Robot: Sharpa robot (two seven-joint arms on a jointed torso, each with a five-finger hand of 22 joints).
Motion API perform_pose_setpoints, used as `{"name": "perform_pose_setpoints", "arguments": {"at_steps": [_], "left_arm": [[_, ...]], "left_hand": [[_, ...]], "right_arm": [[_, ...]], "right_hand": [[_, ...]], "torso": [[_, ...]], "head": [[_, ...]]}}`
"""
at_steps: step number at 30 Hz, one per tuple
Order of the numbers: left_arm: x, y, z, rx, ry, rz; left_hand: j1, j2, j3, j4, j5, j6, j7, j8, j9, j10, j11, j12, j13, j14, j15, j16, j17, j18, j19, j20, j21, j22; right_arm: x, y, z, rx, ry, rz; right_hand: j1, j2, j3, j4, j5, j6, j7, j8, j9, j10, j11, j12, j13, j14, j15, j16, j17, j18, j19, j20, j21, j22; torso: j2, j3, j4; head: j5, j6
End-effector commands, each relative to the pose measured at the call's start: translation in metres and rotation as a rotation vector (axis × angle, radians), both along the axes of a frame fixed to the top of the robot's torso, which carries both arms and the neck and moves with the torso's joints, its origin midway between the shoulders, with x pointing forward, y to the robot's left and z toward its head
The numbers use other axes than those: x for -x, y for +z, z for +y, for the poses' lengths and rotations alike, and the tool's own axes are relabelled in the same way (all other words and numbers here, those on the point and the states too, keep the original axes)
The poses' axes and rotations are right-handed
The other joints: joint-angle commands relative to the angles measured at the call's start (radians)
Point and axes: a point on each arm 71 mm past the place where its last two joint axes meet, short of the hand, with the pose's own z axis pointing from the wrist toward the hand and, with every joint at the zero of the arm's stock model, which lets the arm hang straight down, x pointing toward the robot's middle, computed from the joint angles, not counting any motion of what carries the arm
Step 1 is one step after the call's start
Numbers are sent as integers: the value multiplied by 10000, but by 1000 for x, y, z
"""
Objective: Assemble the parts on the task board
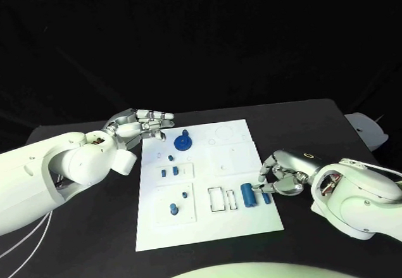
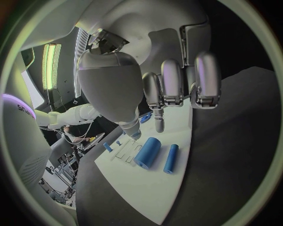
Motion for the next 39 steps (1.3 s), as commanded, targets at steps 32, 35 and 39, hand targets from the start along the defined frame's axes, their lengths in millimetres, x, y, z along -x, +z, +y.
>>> {"name": "perform_pose_setpoints", "arguments": {"at_steps": [32,35,39], "left_arm": [[3,2,-3,322,-305,-39],[3,2,-3,324,-310,-38],[4,3,-3,325,-312,-37]], "left_hand": [[-622,-10,-213,278,-47,-171,-33,-10,11,-208,29,173,-8,-34,65,14,2,46,29,151,-268,-171],[-630,-14,-219,283,-47,-175,-33,-10,11,-212,29,178,-7,-35,65,15,2,46,32,152,-276,-177],[-630,-14,-219,283,-47,-175,-33,-10,11,-212,29,178,-7,-35,65,15,2,46,32,152,-276,-177]], "right_arm": [[-1,-40,30,1388,330,264],[-1,-42,32,1398,369,229],[0,-43,34,1329,358,174]], "right_hand": [[-99,299,-1252,669,550,32,-69,-14,406,274,-5,107,1391,850,17,139,1655,-177,754,26,-5,2375],[243,432,-1208,567,665,53,-78,-21,455,286,-16,114,1413,852,6,145,1670,-180,760,15,10,2379],[518,570,-1154,482,1028,102,-93,-26,500,318,-32,153,1464,857,-7,158,1698,-188,772,3,45,2389]], "torso": [[5,22,-11],[9,18,-7],[2,10,-16]], "head": [[161,-165],[178,-187],[168,-189]]}}
